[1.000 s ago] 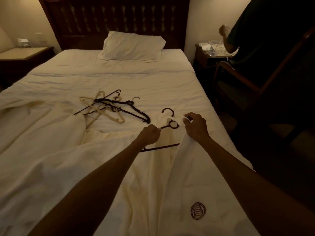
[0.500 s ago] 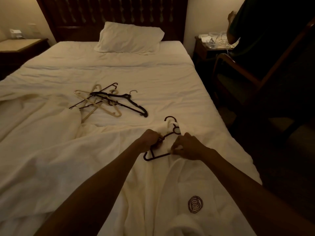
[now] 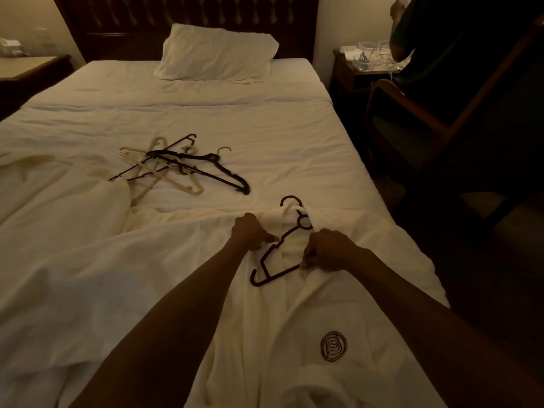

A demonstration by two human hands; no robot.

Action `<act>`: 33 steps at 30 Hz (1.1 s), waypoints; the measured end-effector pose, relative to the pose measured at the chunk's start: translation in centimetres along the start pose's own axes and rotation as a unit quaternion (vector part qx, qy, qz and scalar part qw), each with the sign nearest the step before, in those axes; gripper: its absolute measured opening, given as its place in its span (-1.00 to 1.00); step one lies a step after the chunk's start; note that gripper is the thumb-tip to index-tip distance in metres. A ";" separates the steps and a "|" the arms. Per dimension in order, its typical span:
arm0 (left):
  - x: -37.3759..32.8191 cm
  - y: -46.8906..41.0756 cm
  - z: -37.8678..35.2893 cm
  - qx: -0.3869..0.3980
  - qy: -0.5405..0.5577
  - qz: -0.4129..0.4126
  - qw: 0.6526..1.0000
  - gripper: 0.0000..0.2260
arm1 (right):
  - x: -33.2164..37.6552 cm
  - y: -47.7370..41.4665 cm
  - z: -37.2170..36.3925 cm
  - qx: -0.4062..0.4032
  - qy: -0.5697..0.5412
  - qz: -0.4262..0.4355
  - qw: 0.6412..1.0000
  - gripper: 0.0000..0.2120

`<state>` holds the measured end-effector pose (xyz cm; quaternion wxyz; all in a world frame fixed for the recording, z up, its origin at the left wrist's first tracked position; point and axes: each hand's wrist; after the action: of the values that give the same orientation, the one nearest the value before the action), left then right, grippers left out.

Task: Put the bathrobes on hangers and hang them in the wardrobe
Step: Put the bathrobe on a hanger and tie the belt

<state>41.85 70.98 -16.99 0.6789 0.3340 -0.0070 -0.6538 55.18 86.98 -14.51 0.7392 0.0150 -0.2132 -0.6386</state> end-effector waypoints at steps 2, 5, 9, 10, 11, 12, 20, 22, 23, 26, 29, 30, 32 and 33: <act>0.3 -0.1 0.0 -0.024 -0.037 -0.018 0.999 -0.39 | 0.0 0.2 0.1 0.000 -0.008 -0.006 1.000 -0.70; 0.9 -0.9 -0.3 -0.064 -0.121 -0.056 0.989 -0.29 | 0.0 0.4 0.1 -0.004 -0.006 -0.009 1.000 -0.70; 2.1 -0.8 1.8 -0.037 -0.066 -0.062 0.995 -0.61 | 0.0 0.7 0.3 -0.026 -0.028 -0.019 0.999 -0.72; 2.7 -0.6 2.6 -0.010 -0.002 -0.047 0.999 -0.71 | 0.0 0.7 0.3 -0.032 -0.041 -0.021 0.998 -0.73; 3.5 -0.5 3.6 0.013 0.069 -0.028 0.997 -0.79 | 0.0 0.7 0.4 -0.036 -0.052 -0.022 0.998 -0.73; 4.4 -0.3 4.6 0.034 0.120 -0.014 0.992 -0.84 | 0.0 0.6 0.3 -0.039 -0.057 -0.020 0.997 -0.73; 5.5 1.6 10.1 0.225 0.191 -0.025 0.955 -0.83 | 1.6 0.1 0.6 -0.088 -0.026 -0.009 0.996 -0.75; 3.9 2.3 10.5 0.226 0.202 -0.051 0.952 -0.80 | 2.7 -1.0 1.0 -0.117 -0.020 -0.027 0.993 -0.73; 3.0 2.6 10.6 0.223 0.205 -0.066 0.951 -0.79 | 3.4 -1.8 1.2 -0.138 -0.032 -0.037 0.989 -0.72; 0.9 3.3 11.1 0.189 0.177 -0.088 0.962 -0.80 | 5.4 -3.9 1.7 -0.185 -0.128 -0.029 0.974 -0.77; 0.7 2.7 11.3 0.153 0.104 -0.101 0.978 -0.82 | 5.1 -3.9 2.2 -0.202 -0.185 0.011 0.962 -0.78; 0.8 2.4 11.1 0.137 0.090 -0.104 0.981 -0.85 | 4.2 -3.5 2.3 -0.227 -0.182 -0.012 0.957 -0.77; 1.1 1.6 10.2 0.092 0.081 -0.113 0.986 -0.92 | 1.6 -2.3 2.3 -0.293 -0.189 -0.070 0.935 -0.75; 1.0 1.0 9.5 0.072 0.083 -0.122 0.986 -0.92 | 0.2 -1.8 2.4 -0.310 -0.188 -0.096 0.927 -0.73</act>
<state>38.65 65.79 -9.59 0.5663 0.4334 0.0430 -0.6997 52.75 87.06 -12.82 0.5886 -0.3147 -0.1372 -0.7319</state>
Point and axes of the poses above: each hand's wrist, its own y-axis away from the middle knuckle, its own z-axis out of the back of the hand, x = y × z, and after that the axes turned 13 degrees about z, right-handed
